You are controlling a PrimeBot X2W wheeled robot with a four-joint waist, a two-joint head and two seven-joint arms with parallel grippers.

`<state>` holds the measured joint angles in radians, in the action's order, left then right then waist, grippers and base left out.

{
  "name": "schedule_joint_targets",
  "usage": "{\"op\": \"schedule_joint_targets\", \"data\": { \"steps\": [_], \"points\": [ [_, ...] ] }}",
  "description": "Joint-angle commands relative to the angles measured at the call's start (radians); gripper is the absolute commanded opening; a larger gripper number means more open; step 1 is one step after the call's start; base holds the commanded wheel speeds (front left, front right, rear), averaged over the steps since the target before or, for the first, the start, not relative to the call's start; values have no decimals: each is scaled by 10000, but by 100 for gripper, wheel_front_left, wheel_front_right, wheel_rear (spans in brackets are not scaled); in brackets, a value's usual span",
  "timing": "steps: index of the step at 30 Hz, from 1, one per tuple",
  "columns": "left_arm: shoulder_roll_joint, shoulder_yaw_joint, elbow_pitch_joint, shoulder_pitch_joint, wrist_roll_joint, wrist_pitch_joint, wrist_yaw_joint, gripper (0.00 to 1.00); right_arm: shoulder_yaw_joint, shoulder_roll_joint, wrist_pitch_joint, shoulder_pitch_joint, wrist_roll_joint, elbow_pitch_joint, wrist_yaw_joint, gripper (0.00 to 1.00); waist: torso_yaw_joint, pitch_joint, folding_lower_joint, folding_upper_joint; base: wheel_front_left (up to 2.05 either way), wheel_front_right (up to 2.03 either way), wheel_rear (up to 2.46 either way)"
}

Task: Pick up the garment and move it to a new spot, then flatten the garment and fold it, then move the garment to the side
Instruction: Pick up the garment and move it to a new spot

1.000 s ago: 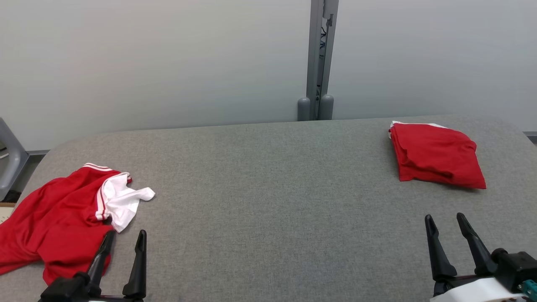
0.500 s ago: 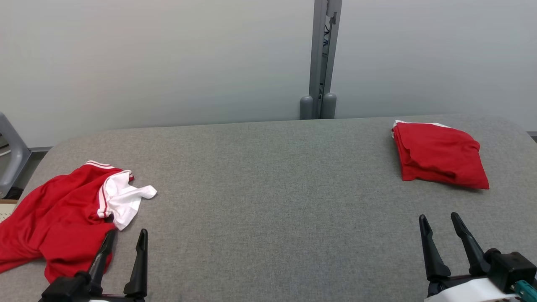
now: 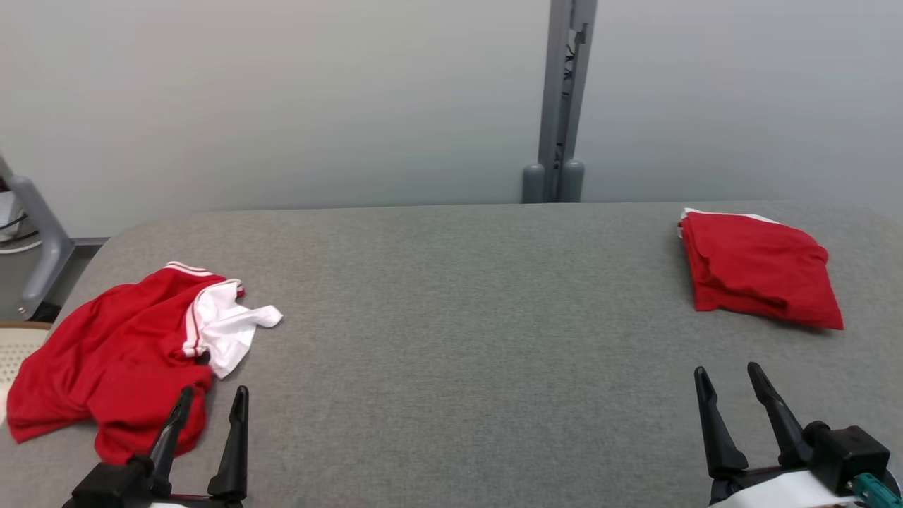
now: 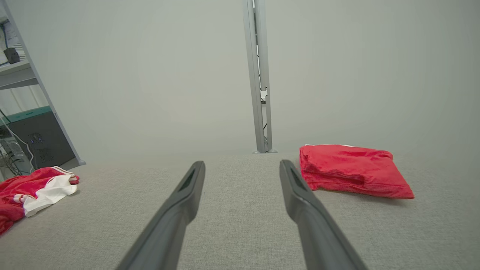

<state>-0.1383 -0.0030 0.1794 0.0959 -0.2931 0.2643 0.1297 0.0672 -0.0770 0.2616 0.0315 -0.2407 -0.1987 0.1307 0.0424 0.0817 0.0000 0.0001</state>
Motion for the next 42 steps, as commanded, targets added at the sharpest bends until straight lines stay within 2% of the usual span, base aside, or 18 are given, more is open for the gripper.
{"op": "schedule_joint_targets", "data": {
  "steps": [1,5,21,26,32,36,42],
  "points": [
    [-53,43,44,-161,70,-2,16,100,22,-23,51,-1,-67,-21,2,100,269,30,0,-1,0,0,0],
    [-76,167,92,-226,85,-2,17,100,157,7,51,-71,-147,-117,3,100,679,59,0,-1,0,0,0],
    [-358,456,273,-283,137,-3,-45,100,691,209,51,-332,-515,-433,2,100,3327,29,0,-1,0,0,0],
    [-428,539,316,-326,81,-3,-37,100,1016,225,51,-457,-593,-448,2,100,3875,-23,0,-1,0,0,0],
    [-380,532,183,-403,-165,-3,-16,100,1151,236,51,-565,-527,-404,2,100,4071,-76,0,-1,0,0,0],
    [-681,485,-102,-753,-307,-316,-9,100,1237,242,51,-634,-492,-377,2,100,3996,-142,0,-1,0,0,0],
    [-1483,341,-142,-1863,-1020,-2341,3,100,1577,239,51,-849,-651,-279,2,100,3564,-344,0,-1,0,0,0]
  ]
}}
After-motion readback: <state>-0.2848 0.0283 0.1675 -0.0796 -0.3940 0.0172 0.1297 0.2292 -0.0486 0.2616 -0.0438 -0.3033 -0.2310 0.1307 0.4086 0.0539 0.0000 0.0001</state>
